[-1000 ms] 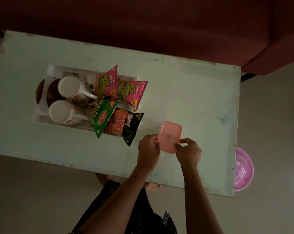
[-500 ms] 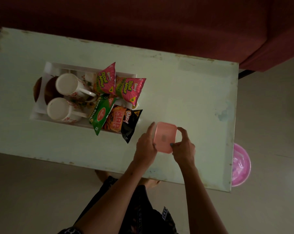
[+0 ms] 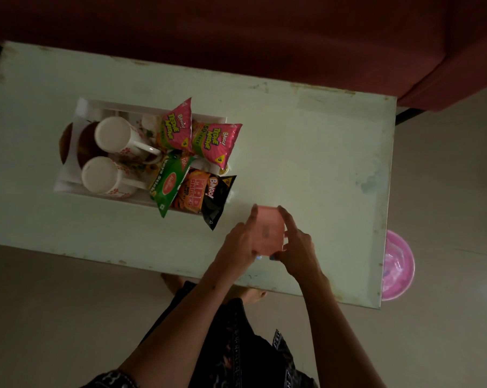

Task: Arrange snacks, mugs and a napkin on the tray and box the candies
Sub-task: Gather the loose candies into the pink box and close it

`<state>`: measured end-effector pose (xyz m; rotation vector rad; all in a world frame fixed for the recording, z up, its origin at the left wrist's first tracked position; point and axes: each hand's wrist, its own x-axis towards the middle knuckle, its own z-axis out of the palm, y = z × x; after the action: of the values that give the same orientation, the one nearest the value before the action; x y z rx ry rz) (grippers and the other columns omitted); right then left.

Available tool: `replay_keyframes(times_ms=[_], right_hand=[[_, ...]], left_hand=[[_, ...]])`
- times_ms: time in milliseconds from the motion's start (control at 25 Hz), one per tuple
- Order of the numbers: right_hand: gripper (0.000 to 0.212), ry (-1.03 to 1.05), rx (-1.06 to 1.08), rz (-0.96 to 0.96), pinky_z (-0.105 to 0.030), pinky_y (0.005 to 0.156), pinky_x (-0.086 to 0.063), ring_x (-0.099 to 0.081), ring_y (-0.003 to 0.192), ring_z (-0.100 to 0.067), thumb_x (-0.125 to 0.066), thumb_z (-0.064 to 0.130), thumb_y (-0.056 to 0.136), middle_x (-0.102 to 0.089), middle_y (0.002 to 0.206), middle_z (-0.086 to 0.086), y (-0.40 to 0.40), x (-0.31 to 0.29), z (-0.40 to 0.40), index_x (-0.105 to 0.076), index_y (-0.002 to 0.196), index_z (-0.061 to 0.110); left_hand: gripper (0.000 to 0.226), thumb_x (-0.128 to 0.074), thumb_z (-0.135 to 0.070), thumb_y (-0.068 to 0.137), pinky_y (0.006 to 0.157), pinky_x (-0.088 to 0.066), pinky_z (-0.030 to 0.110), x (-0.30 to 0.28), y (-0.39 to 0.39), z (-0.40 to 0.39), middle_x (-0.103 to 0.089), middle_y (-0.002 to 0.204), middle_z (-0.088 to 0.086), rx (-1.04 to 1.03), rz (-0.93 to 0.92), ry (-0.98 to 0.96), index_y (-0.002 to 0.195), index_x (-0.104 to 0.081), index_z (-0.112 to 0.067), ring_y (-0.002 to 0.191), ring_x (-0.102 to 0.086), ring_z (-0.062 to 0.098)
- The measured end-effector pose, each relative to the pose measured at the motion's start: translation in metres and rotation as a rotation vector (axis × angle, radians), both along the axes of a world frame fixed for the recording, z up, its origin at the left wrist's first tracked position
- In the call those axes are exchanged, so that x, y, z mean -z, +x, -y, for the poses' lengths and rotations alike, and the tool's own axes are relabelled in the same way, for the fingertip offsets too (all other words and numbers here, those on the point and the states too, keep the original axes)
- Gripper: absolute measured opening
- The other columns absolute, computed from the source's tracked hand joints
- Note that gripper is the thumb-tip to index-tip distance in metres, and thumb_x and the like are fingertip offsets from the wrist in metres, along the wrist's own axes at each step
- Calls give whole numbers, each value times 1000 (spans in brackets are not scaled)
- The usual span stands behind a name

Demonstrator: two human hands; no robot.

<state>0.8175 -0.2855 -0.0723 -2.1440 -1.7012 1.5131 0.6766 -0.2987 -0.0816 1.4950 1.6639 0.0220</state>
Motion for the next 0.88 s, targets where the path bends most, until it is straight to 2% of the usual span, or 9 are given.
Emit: replay_keyframes(times_ms=[200,440,600,760,880], right_hand=[[105,-8,47,8,-42,75,-57,-67,80,-32,-77,-3,63,-68,99,-15,-1,6,1,-25,146,34],[110,-26,103,-10,-38,74,-58,-65,76,-26,-80,-7,56,-66,105,-12,4,18,1,-31,142,41],[110,-25,133,-32,-39,69,-59,-62,63,-19,-79,-9,55,-65,101,-9,5,19,1,-33,140,45],[111,-29,93,-24,-39,68,-59,-68,68,-25,-81,-6,53,-67,94,-11,5,15,-2,-32,140,44],[110,-49,59,-59,-43,71,-59,-69,72,-29,-79,-6,57,-66,98,-13,8,12,-3,-29,142,41]], left_hand=[[105,-75,-14,73,92,-46,31,1,0,-3,-49,126,15,-69,41,9,146,-1,-23,114,-50,23],[107,-76,-11,70,95,-48,30,3,-4,-3,-47,129,14,-56,83,39,147,-2,-21,116,-49,23],[108,-77,-11,70,94,-50,34,1,-4,-2,-47,129,14,-67,91,46,146,-1,-23,116,-50,23],[112,-79,-12,67,91,-52,35,3,-8,-2,-51,125,15,-54,108,53,146,0,-23,112,-52,23],[115,-81,-10,64,84,-54,29,3,-13,-5,-55,122,17,-52,155,21,146,-2,-23,102,-59,23]])
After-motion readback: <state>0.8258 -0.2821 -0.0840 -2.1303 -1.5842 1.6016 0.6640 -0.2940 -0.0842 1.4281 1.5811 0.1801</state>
